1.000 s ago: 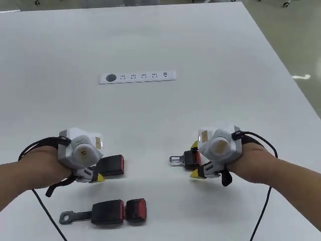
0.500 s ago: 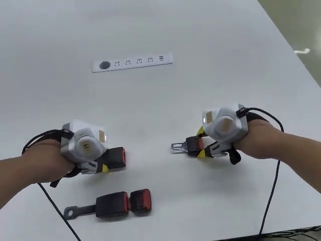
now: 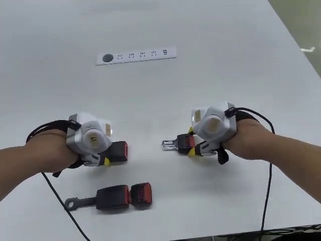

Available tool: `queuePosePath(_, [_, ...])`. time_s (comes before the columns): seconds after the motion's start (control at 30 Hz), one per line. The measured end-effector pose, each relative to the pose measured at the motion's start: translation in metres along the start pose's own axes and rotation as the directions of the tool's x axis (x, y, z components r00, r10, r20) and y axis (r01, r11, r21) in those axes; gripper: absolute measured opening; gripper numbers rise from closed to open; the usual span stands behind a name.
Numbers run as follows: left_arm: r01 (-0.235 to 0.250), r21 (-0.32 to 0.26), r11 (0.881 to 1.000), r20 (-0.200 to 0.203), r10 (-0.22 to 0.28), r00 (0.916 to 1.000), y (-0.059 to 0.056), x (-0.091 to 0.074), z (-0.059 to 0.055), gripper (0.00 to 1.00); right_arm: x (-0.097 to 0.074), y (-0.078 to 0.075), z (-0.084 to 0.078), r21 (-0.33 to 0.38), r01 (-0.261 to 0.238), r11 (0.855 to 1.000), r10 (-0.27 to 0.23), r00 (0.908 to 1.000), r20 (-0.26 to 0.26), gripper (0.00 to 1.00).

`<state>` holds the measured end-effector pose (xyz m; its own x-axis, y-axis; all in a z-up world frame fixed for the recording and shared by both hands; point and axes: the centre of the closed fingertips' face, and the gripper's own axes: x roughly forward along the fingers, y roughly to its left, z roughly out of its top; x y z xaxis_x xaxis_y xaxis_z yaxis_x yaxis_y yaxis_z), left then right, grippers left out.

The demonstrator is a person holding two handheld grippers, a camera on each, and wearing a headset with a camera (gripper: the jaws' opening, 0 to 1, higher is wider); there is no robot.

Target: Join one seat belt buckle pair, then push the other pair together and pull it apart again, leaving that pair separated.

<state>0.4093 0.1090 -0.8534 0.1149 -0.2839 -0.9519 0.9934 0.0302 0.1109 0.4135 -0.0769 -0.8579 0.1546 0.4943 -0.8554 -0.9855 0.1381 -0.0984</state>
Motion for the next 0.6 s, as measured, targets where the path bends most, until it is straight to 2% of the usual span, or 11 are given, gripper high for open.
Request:
queuePosePath(0.1, [0.002, 0.005, 1.0, -0.001, -0.002, 1.0, 0.001, 0.0, -0.001, 0.32, 0.007, 0.003, 0.014, 0.003, 0.012, 1.0, -0.012, 0.9999, -0.003, 0.33])
queuePosePath(0.37, [0.002, -0.007, 1.0, -0.012, -0.002, 0.9999, 0.002, 0.001, -0.002, 0.32, 0.031, 0.012, 0.056, -0.017, 0.004, 1.0, -0.004, 0.9996, 0.029, 0.33])
queuePosePath(0.6, [0.004, -0.008, 1.0, -0.015, -0.004, 0.9999, 0.003, 0.002, -0.005, 0.32, 0.043, 0.016, 0.076, -0.026, -0.009, 1.0, 0.011, 0.9991, 0.04, 0.33])
